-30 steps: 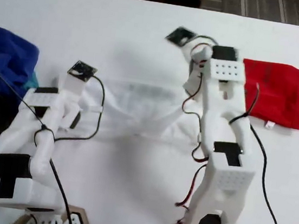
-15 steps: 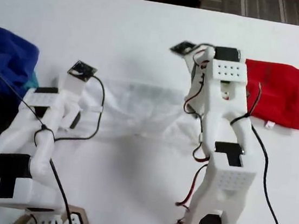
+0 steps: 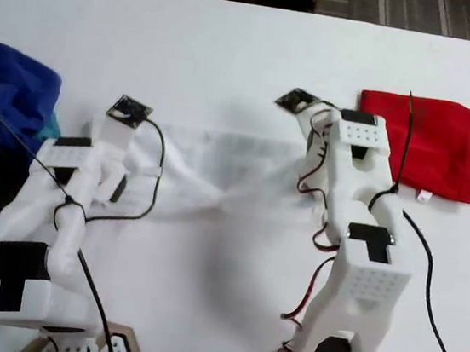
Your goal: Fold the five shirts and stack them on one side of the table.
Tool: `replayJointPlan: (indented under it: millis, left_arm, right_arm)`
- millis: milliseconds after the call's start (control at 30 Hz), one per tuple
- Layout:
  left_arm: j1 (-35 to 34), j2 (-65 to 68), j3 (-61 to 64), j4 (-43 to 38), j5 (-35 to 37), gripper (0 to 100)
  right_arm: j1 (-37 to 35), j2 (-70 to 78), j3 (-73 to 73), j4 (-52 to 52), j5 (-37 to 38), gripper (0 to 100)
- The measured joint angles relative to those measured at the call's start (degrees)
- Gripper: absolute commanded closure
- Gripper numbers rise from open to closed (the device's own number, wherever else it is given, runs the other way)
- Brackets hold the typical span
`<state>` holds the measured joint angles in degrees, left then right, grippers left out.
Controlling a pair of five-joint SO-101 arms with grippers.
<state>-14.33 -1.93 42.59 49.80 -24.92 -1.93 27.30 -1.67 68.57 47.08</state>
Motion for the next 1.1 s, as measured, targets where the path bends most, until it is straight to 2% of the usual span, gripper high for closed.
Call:
replayJointPlan:
  millis: [167, 333, 500, 700, 900, 1000, 1100]
  left_arm:
    - [0.0, 0.0, 0.0, 0.0, 0.0, 97]
    - [0.0, 0.0, 0.0, 0.0, 0.0, 97]
    - [0.0, 0.0, 0.0, 0.0, 0.0, 97]
    - [0.0, 0.0, 0.0, 0.0, 0.0, 97]
    - [0.0, 0.0, 0.0, 0.0, 0.0, 97]
    - [0.0, 0.0, 0.0, 0.0, 0.0, 97]
    - [0.0, 0.0, 0.0, 0.0, 0.0, 97]
  right_arm:
    - [0.26, -0.09, 0.18, -3.43, -0.09, 97.9]
    - [0.44, -3.69, 0.26, 0.44, -0.53, 97.9]
    - [0.7, -11.08, 0.26, 4.84, -4.48, 97.9]
    - [-6.59, -13.27, 3.34, 10.29, -5.36, 97.9]
    - [-13.54, -13.27, 12.13, 4.22, -5.54, 97.9]
    - [-15.3, -13.27, 13.27, 0.7, -5.8, 97.9]
    - [-15.3, -13.27, 13.36, -4.04, -9.49, 97.9]
